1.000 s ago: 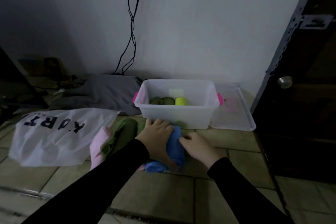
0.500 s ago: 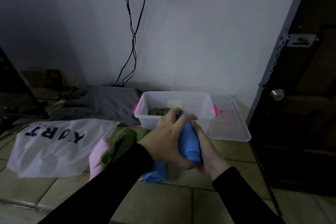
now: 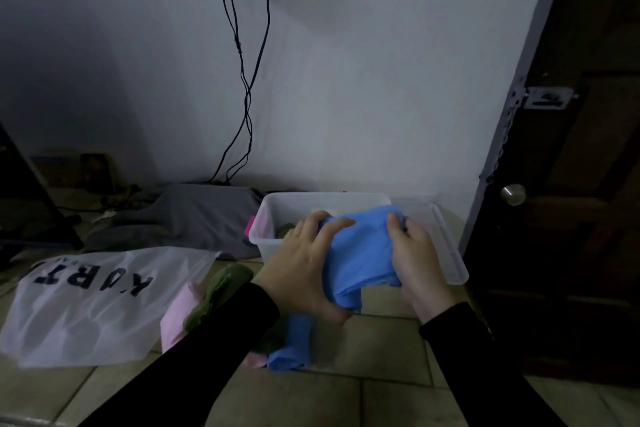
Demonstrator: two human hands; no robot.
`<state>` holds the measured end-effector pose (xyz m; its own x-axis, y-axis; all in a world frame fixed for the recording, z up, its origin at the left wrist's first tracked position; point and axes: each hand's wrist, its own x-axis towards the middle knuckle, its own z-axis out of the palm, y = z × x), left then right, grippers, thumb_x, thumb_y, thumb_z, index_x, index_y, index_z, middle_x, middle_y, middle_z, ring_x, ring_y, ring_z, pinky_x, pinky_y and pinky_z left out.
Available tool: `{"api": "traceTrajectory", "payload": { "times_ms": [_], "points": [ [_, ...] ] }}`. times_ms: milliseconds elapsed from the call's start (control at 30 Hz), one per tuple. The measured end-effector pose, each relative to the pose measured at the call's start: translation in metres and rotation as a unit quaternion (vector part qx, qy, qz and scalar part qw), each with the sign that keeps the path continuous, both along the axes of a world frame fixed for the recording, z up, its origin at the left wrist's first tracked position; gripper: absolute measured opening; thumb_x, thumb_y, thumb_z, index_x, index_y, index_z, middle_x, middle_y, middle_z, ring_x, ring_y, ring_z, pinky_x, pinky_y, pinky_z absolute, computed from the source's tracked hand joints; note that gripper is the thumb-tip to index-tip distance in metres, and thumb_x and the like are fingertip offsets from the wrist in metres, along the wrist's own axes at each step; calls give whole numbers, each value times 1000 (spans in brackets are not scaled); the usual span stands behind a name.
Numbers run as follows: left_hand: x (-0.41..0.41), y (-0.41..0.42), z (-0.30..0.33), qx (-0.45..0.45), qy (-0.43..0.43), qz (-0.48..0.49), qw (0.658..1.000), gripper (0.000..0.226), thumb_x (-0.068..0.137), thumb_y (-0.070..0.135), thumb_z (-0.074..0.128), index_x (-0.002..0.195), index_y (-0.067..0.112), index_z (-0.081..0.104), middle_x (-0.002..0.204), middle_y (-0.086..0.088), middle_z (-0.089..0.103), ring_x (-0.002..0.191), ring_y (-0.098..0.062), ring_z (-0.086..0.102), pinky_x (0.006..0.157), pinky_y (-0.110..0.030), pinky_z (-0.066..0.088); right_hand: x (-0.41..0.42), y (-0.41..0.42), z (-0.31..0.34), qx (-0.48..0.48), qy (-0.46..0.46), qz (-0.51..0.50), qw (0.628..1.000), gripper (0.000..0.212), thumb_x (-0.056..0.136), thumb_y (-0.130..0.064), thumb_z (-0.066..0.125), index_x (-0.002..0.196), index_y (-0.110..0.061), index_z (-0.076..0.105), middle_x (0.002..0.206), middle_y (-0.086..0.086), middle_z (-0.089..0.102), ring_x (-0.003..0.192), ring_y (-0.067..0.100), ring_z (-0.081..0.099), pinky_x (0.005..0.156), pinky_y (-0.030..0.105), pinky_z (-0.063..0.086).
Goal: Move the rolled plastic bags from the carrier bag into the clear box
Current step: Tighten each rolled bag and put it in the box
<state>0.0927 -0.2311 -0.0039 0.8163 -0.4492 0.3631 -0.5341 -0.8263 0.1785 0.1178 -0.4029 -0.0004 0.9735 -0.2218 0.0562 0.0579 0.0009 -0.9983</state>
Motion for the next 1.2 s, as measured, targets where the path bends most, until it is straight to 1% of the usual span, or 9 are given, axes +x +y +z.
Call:
{"api": "traceTrajectory", "payload": {
  "times_ms": [133, 333, 500, 700, 800, 933, 1000, 1100, 1200],
  "points": [
    [5, 18, 3, -40, 5, -1, 999, 117, 43, 65, 70, 141, 31, 15, 140, 3, 30, 130, -15, 29, 109, -34, 32, -16, 13, 12, -95, -136, -65, 984, 32, 96, -26, 51, 66, -17, 44, 60, 0, 47, 55, 1, 47, 52, 15, 34],
    [8, 43, 18, -150, 25, -30, 988, 119, 41, 49, 85, 140, 26, 21, 136, 11, 30, 130, -13, 34, 103, -43, 42, -22, 29, 25, -78, -196, -99, 972, 18, 97, -23, 50, 84, -12, 55, 60, -1, 48, 53, -1, 44, 54, 12, 35],
    [1, 53, 39, -220, 44, -68, 972, 111, 41, 43, 85, 133, 34, 23, 133, 10, 34, 126, -18, 39, 98, -40, 45, 3, 40, 17, -77, -134, -139, 978, 28, 99, -23, 45, 81, -7, 57, 64, -3, 50, 59, 1, 47, 60, 23, 35],
    [8, 76, 52, -135, 28, -61, 989, 103, 40, 58, 78, 129, 26, 38, 139, 11, 23, 133, -10, 27, 106, -25, 32, 26, 62, 15, -69, -55, -140, 986, 33, 97, -24, 48, 76, -2, 59, 65, 1, 54, 68, 18, 51, 67, 35, 39],
    [11, 88, 52, -124, 43, -48, 990, 105, 38, 66, 72, 129, 25, 39, 139, 8, 26, 134, -6, 22, 107, -23, 28, 23, 69, 20, -84, -23, -122, 989, 27, 97, -28, 48, 95, -5, 62, 84, 4, 60, 89, 27, 59, 77, 39, 44],
    [17, 101, 46, -103, 28, -1, 994, 105, 38, 70, 71, 128, 26, 39, 138, 7, 28, 135, -12, 26, 108, -27, 31, -8, 79, 45, -215, -171, -235, 932, 28, 95, -28, 51, 115, -10, 56, 103, 0, 52, 104, 23, 53, 90, 32, 42],
    [18, 104, 45, -93, 8, 19, 995, 104, 39, 70, 69, 128, 22, 42, 138, 2, 31, 134, -16, 28, 107, -26, 30, -29, 100, 58, -295, -225, -149, 916, 25, 94, -18, 49, 112, -6, 63, 108, 6, 63, 105, 23, 58, 92, 22, 38],
    [16, 100, 45, -73, -48, 4, 996, 86, 57, 61, 57, 126, 11, 48, 132, -8, 42, 131, -26, 34, 109, -35, 34, -47, 148, 58, -417, -110, 42, 901, 37, 98, -16, 38, 131, -6, 52, 122, 11, 62, 110, 22, 59, 92, 26, 43],
    [16, 97, 47, -34, -105, -3, 994, 71, 70, 55, 48, 127, 12, 48, 129, -10, 48, 133, -30, 34, 105, -44, 37, -52, 166, 57, -409, -110, 15, 906, 35, 100, -20, 33, 130, -10, 48, 110, 10, 65, 97, 21, 63, 83, 30, 49]
  ]
}}
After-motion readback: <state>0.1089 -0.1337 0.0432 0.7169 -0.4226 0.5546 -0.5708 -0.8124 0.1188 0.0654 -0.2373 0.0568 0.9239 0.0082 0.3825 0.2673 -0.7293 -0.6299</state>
